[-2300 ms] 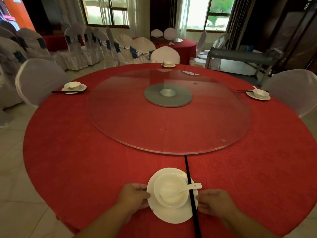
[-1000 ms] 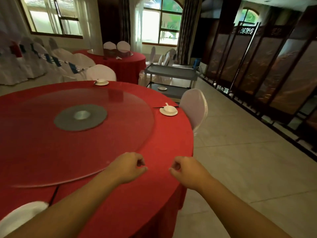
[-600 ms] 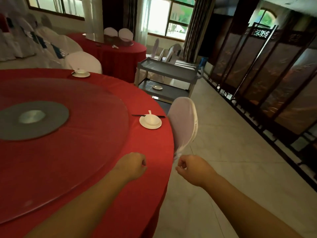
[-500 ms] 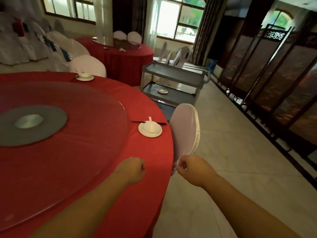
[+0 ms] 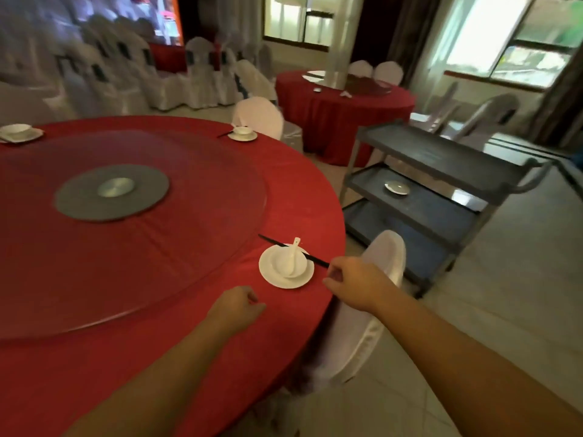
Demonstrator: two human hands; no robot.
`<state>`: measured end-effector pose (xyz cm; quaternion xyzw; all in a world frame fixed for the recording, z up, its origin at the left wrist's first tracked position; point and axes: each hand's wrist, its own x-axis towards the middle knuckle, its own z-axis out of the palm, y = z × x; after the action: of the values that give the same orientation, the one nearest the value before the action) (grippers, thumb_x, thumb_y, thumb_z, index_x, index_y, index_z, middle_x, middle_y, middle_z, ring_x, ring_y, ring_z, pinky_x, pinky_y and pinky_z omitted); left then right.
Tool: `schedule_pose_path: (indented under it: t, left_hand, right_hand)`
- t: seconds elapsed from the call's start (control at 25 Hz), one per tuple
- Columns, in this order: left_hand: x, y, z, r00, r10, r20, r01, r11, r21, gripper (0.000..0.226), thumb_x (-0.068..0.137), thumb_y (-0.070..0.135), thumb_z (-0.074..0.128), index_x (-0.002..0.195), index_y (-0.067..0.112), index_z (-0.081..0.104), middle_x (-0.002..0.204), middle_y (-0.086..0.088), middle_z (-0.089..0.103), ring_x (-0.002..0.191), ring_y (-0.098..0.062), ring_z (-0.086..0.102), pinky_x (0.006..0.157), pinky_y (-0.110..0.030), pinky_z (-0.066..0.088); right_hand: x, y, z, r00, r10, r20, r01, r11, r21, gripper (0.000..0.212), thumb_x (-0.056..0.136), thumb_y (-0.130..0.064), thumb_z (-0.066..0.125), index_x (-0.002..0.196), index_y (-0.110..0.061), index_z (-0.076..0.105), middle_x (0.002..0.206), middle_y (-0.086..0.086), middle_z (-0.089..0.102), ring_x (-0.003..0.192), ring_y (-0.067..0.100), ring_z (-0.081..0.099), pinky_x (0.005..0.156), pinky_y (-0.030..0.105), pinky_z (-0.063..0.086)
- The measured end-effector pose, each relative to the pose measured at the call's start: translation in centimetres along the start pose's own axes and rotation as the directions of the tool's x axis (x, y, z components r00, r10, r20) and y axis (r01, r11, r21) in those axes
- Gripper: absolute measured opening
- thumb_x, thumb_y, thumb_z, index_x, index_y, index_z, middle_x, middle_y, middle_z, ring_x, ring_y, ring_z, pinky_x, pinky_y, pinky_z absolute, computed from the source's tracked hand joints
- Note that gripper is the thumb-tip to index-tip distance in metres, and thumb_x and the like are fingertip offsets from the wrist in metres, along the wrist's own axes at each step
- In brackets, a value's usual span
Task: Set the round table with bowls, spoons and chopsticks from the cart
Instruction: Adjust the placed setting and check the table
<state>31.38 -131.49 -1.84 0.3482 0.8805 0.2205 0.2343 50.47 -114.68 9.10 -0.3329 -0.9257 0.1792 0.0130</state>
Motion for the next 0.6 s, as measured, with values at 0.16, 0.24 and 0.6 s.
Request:
schedule_pose_path:
  t: [0.16,0.24,0.6]
  left_hand:
    - [1.8,3.2,2.6,0.967,-0.238,-0.092,0.215,0.953,-0.215,0.027,0.085,0.046,0.068,0.097,0.022,0.073,0.091,0.007,0.07,0.087,-0.015,0.067,0.071,-0.025,0.049]
    - [3.3,4.4,3.6,0.932,-0.343,-0.114,0.29,0.898,-0.33,0.025,0.086,0.043,0.069,0.09,0.019,0.073,0.085,0.004,0.069,0.08,-0.015,0.065,0.068,-0.025,0.046]
    - [11.4,5.9,8.3,0.715,-0.699,-0.027,0.357,0.399,-0.845,0.023,0.091,0.026,0.07,0.08,0.007,0.063,0.064,-0.007,0.058,0.055,-0.023,0.056,0.053,-0.03,0.05]
  right_hand:
    - [6.8,5.0,-2.3,0.988,-0.126,0.092,0.126,0.992,0.008,0.015,0.087,-0.031,0.065,0.089,-0.017,0.071,0.09,0.001,0.073,0.086,0.021,0.067,0.078,0.039,0.056]
    - [10.6,6.7,-2.6,0.976,-0.171,0.138,0.168,0.985,0.034,0.012,0.085,-0.031,0.066,0.087,-0.02,0.071,0.091,-0.001,0.074,0.088,0.019,0.067,0.08,0.038,0.056]
    - [26.2,10.9,1.3,0.884,-0.286,0.371,0.23,0.955,0.189,0.009,0.086,-0.023,0.07,0.086,-0.015,0.075,0.084,-0.005,0.074,0.076,0.01,0.067,0.07,0.031,0.054]
